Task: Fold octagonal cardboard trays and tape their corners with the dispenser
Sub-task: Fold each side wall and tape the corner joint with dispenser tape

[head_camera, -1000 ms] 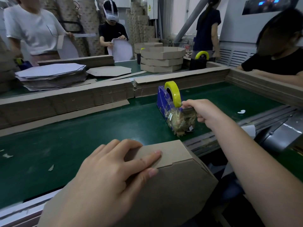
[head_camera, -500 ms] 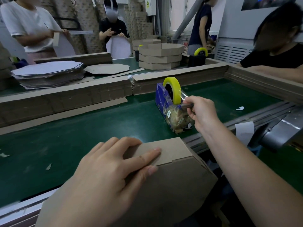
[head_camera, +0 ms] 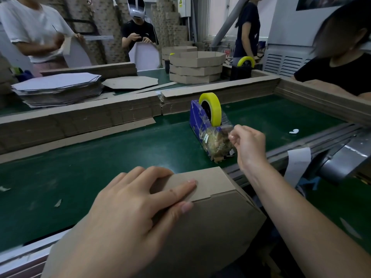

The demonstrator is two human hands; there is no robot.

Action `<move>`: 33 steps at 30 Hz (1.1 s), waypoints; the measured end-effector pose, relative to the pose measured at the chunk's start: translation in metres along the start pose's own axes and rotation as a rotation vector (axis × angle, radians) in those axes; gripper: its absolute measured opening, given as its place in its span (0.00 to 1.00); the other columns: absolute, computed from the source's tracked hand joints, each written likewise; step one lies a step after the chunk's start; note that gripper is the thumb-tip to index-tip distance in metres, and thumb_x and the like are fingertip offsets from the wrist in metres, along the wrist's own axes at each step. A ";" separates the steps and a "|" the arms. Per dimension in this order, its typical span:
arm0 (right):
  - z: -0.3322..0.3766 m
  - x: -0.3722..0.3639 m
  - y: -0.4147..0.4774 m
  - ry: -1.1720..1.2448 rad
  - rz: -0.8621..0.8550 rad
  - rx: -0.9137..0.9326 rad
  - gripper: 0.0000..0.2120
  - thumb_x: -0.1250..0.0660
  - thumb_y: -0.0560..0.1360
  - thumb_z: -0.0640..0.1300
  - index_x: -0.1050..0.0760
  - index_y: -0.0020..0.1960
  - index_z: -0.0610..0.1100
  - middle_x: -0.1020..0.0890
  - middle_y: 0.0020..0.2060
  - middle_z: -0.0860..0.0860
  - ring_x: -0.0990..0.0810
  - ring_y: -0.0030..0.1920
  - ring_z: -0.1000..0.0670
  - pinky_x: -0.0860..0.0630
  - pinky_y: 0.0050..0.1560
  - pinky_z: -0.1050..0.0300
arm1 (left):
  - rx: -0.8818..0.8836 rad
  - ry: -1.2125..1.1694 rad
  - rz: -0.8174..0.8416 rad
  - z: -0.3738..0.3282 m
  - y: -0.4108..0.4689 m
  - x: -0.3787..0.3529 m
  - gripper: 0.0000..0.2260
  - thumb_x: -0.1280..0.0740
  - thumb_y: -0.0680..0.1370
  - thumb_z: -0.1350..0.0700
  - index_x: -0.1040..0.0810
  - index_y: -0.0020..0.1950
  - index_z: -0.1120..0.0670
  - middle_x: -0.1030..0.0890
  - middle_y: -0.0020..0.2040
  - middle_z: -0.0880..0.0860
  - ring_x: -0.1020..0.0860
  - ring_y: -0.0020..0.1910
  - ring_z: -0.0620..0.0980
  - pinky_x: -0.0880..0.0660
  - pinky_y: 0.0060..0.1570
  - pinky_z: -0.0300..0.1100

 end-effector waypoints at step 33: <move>0.027 -0.015 -0.201 0.064 0.209 -0.059 0.13 0.29 0.64 0.56 0.16 0.32 0.46 0.35 0.14 0.50 0.40 0.15 0.57 0.43 0.19 0.69 | -0.040 -0.186 0.055 0.005 -0.004 0.003 0.13 0.40 0.76 0.46 0.19 0.52 0.48 0.21 0.60 0.44 0.21 0.53 0.50 0.23 0.45 0.51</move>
Point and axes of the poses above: each hand's wrist, its own y-axis towards the middle knuckle, its own x-axis out of the back of the hand, z = x × y, the point moved 5 cm from there along y, towards the middle knuckle
